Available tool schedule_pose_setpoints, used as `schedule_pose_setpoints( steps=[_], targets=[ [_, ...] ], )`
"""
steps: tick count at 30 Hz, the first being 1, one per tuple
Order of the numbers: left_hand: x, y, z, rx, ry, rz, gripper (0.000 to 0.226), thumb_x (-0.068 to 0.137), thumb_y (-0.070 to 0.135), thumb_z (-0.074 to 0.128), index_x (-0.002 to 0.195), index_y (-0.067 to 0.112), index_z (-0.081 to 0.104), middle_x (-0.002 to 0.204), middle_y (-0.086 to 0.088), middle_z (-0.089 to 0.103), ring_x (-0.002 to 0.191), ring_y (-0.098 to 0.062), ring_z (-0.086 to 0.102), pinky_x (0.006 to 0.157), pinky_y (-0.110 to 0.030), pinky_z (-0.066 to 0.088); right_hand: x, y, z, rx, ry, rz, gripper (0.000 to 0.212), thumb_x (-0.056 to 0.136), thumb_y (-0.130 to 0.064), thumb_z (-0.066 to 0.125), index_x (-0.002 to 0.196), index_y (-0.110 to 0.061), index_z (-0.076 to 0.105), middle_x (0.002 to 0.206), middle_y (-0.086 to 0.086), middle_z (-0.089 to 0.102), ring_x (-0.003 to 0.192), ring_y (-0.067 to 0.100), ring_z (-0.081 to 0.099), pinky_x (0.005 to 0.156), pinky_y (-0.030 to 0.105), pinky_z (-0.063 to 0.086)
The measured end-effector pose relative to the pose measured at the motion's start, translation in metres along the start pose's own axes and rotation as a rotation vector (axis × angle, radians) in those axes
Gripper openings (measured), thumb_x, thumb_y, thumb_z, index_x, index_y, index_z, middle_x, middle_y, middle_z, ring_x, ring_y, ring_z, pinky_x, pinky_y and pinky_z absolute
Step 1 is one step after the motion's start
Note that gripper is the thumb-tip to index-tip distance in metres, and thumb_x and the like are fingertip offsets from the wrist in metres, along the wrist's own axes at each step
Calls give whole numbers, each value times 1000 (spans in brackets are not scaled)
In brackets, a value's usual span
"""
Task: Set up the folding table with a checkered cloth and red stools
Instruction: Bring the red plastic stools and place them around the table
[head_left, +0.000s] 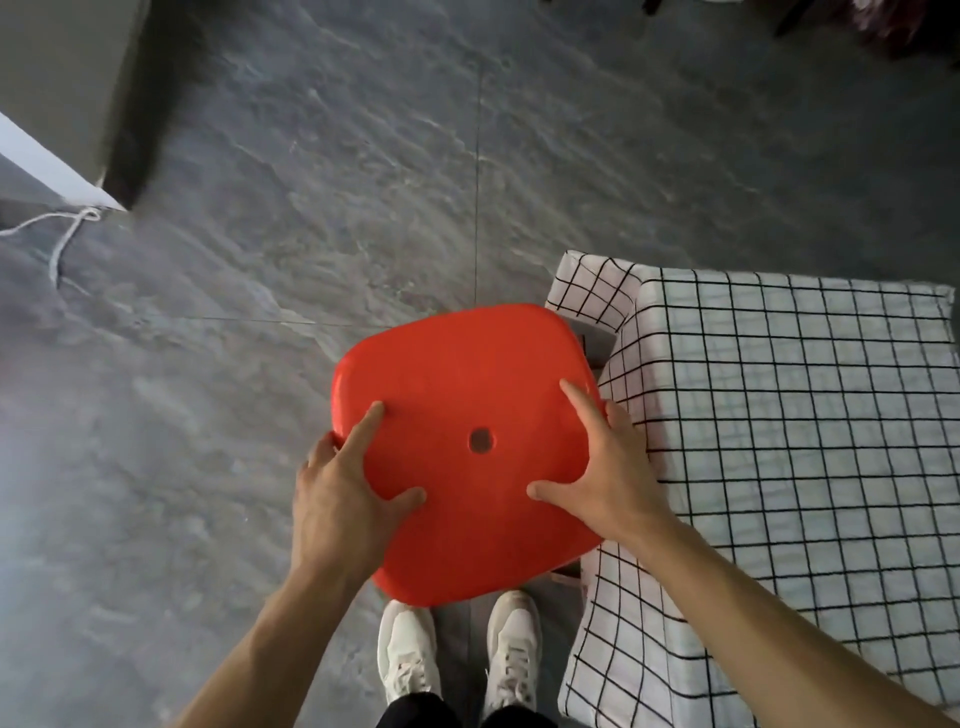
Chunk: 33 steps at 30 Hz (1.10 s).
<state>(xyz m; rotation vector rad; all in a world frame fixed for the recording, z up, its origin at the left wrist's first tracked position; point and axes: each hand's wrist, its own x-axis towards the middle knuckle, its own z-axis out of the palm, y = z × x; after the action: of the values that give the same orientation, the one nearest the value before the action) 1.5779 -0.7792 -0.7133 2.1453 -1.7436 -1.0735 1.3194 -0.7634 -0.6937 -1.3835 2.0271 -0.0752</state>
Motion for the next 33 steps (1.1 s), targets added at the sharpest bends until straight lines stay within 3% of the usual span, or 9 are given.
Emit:
schedule_pose_setpoints(
  steps=[9, 12, 14, 17, 21, 25, 29, 33],
  targets=[
    [14, 22, 6, 97, -108, -47, 120, 50, 35, 92, 141, 48, 15, 126, -15, 44, 114, -37, 45, 90, -51, 47, 11, 10, 8, 38, 17, 26, 123, 58, -52, 88, 148, -55, 4, 158, 7, 15, 144, 30, 22, 112, 52, 35],
    [9, 29, 5, 193, -104, -38, 118, 55, 38, 91, 145, 41, 15, 146, -16, 23, 127, -38, 34, 92, -52, 48, 6, 2, 8, -103, 71, -11, 114, 64, -53, 84, 152, -43, 11, 160, 3, 6, 146, 28, 15, 114, 50, 32],
    [3, 33, 5, 350, -51, 73, 110, 59, 44, 88, 146, 31, 24, 153, -11, 11, 133, -36, 26, 94, -50, 47, 0, -6, 9, -208, 121, -83, 101, 69, -50, 81, 151, -32, 24, 159, 3, 10, 145, 28, 16, 112, 51, 34],
    [-3, 34, 9, 463, -29, 240, 95, 62, 44, 86, 141, 19, 39, 150, -9, 28, 133, -34, 29, 93, -48, 50, -12, -9, 18, -291, 75, -128, 100, 73, -50, 78, 152, -27, 21, 161, 6, 8, 148, 31, 9, 115, 50, 30],
    [-6, 31, 14, 480, -50, 248, 90, 70, 41, 81, 145, 17, 37, 155, -9, 27, 137, -32, 28, 92, -45, 51, -13, -4, 21, -335, 34, -138, 115, 67, -58, 79, 154, -27, 11, 163, 7, 1, 149, 32, 3, 119, 47, 23],
    [-5, 35, 7, 497, -132, 209, 89, 79, 47, 71, 150, 21, 24, 159, -6, 13, 142, -30, 18, 104, -41, 42, -10, -3, 10, -313, -16, -143, 116, 64, -60, 79, 154, -28, 13, 162, 5, 5, 148, 31, 8, 117, 45, 25],
    [-10, 69, -22, 381, -171, 115, 68, 84, 41, 66, 141, 17, 38, 152, -10, 31, 138, -33, 28, 111, -38, 31, -18, -10, -36, -142, -96, -87, 97, 77, -60, 69, 153, -26, 20, 154, 2, 25, 142, 22, 25, 112, 41, 34],
    [-46, 127, -76, 353, -76, 178, 63, 88, 42, 62, 143, 19, 42, 153, -6, 32, 138, -29, 28, 111, -37, 32, -61, -25, -104, -104, -10, -110, 77, 87, -58, 58, 150, -26, 27, 142, 2, 39, 130, 20, 40, 103, 43, 43]
  ],
)
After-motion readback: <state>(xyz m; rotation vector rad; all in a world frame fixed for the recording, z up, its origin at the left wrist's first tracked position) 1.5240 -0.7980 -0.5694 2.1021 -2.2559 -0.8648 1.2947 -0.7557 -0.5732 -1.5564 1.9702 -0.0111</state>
